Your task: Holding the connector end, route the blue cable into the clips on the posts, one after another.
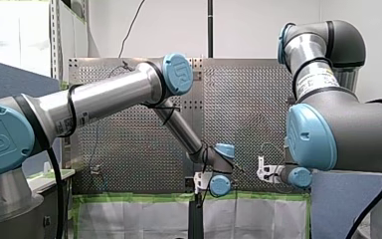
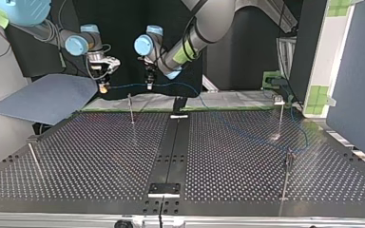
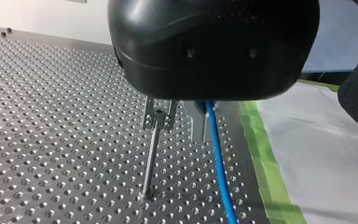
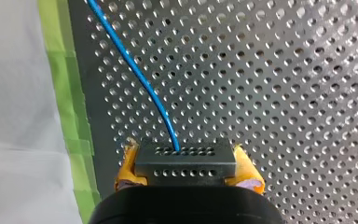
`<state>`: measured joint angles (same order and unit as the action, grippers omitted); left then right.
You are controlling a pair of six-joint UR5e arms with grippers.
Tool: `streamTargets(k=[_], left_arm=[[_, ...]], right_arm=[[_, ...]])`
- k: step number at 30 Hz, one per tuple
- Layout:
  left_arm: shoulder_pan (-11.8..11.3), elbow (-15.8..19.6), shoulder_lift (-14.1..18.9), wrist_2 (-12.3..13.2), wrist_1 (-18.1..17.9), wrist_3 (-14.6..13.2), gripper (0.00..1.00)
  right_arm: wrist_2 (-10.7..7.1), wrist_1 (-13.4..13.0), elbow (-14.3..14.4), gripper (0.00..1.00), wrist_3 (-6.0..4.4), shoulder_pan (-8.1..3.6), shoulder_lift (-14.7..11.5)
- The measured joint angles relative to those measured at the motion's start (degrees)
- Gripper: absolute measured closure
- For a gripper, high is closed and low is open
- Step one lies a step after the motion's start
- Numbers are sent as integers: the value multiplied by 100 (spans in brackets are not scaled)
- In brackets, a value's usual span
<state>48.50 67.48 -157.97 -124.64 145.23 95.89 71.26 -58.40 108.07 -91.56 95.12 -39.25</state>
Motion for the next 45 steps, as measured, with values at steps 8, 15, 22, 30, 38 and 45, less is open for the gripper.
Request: streamTargets(k=[8,15,22,30,38,45], left_arm=[[82,-116,-21,-52,-9,-45,100],[113,-349,-154,-44,67,-103,100],[118,-658,-348,-103,150,-104,100],[104,-906,-362,-75,182,-142,100],[89,-939,-363,-68,182,-339,100],[84,-940,-367,-73,182,-370,100]], right_arm=[[-255,53,-187,100,-28,-33,19],[-431,98,-262,100,40,-46,26],[-406,163,-280,100,178,-73,33],[-308,191,-324,100,160,-175,32],[-305,361,-499,100,201,-195,29],[-303,532,-681,100,215,-200,28]])
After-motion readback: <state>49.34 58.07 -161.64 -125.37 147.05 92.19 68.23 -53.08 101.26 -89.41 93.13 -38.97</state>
